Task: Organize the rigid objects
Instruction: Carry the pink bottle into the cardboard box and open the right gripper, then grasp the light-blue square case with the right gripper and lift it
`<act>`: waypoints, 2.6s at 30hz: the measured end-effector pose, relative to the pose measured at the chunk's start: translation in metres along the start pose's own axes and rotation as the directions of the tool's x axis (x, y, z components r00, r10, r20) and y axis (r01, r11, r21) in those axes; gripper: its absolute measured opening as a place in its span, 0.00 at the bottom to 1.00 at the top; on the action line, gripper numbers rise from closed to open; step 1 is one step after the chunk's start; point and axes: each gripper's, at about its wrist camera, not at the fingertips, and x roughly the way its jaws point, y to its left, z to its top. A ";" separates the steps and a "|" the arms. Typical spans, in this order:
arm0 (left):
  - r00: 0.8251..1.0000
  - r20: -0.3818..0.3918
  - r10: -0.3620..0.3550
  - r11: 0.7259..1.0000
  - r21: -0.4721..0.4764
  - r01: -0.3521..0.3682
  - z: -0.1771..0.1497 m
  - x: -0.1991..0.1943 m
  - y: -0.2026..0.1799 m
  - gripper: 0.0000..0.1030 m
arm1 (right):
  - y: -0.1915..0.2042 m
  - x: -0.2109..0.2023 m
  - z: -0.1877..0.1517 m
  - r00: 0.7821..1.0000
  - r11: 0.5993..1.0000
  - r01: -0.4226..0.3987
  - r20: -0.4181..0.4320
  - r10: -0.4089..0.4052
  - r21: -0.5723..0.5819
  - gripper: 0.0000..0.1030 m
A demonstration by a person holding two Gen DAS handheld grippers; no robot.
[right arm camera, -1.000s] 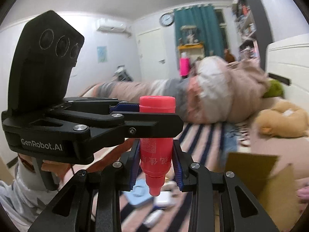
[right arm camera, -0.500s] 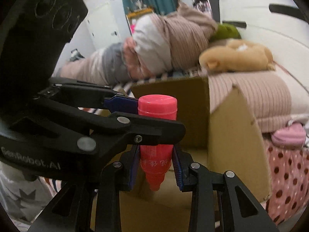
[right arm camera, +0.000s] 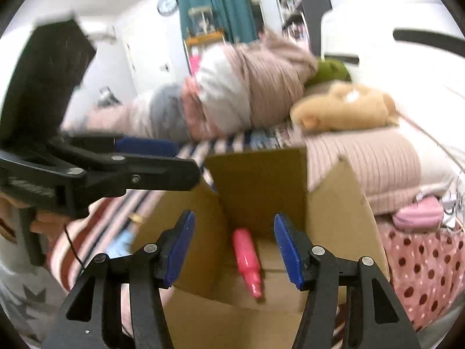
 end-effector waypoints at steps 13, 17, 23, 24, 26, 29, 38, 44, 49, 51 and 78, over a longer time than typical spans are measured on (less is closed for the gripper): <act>0.926 0.029 0.377 0.903 -0.236 -0.360 -0.131 -0.091 0.120 0.71 | 0.144 0.036 -0.010 0.951 0.937 -0.306 -0.101 0.292 -0.170 0.56; 0.930 -0.029 0.367 0.883 -0.303 -0.359 -0.180 -0.079 0.149 0.71 | 0.159 0.079 -0.040 0.930 0.933 -0.325 -0.232 0.285 -0.154 0.56; 0.968 -0.093 0.234 0.909 -0.331 -0.252 -0.225 -0.036 0.153 0.71 | 0.144 0.133 -0.081 0.919 0.972 -0.210 -0.362 0.159 -0.107 0.56; 0.971 -0.099 0.217 0.910 -0.339 -0.238 -0.228 -0.030 0.155 0.71 | 0.141 0.139 -0.084 0.910 0.966 -0.239 -0.368 0.188 -0.098 0.56; 0.974 -0.113 0.196 0.902 -0.369 -0.225 -0.232 -0.020 0.157 0.71 | 0.145 0.145 -0.086 0.899 0.950 -0.287 -0.377 0.225 -0.119 0.56; 0.980 -0.106 0.166 0.892 -0.407 -0.195 -0.234 -0.014 0.164 0.71 | 0.154 0.160 -0.093 0.849 0.923 -0.368 -0.445 0.284 -0.114 0.56; 0.975 -0.071 0.212 0.878 -0.425 -0.222 -0.242 -0.039 0.180 0.71 | 0.171 0.187 -0.079 0.895 0.892 -0.355 -0.376 0.238 -0.281 0.60; 0.970 -0.074 0.230 0.863 -0.446 -0.238 -0.249 -0.047 0.188 0.71 | 0.172 0.228 -0.062 0.858 0.876 -0.416 -0.426 0.288 -0.246 0.74; 0.971 -0.072 0.227 0.862 -0.449 -0.235 -0.251 -0.051 0.188 0.71 | 0.171 0.218 -0.072 0.746 0.832 -0.539 -0.533 0.399 -0.133 0.75; 0.971 -0.071 0.228 0.860 -0.452 -0.235 -0.249 -0.053 0.189 0.71 | 0.176 0.215 -0.077 0.747 0.834 -0.532 -0.542 0.384 -0.144 0.76; 0.997 -0.067 0.047 0.842 -0.534 -0.075 -0.264 -0.050 0.193 0.71 | 0.221 0.218 -0.087 0.832 0.829 -0.420 -0.522 0.189 -0.368 0.76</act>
